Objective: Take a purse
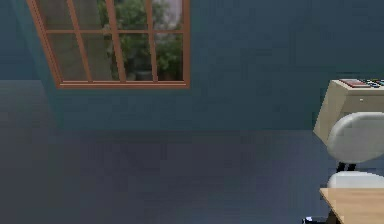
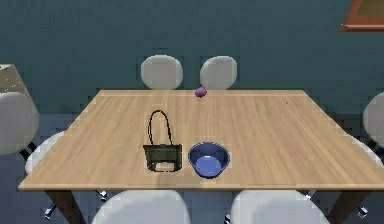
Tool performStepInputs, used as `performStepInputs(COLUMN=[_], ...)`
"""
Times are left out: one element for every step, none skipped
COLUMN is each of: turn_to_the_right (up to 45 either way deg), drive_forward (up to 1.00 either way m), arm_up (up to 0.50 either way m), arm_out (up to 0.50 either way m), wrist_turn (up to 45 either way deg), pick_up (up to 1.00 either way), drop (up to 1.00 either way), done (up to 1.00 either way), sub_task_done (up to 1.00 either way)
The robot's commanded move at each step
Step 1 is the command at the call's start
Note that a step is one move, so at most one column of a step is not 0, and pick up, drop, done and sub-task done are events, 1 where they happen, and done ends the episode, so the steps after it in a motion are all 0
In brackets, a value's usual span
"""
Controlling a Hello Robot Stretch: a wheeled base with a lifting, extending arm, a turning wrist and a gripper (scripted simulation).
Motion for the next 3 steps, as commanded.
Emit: performStepInputs(turn_to_the_right=[0.0,0.0,0.0], drive_forward=[0.00,0.00,0.00], arm_up=[0.22,0.00,0.00], arm_out=[0.00,0.40,0.00], wrist_turn=[0.0,0.0,45.0], pick_up=[0.00,0.00,0.00], drop=[0.00,0.00,0.00], done=[0.00,0.00,0.00], sub_task_done=[0.00,0.00,0.00])
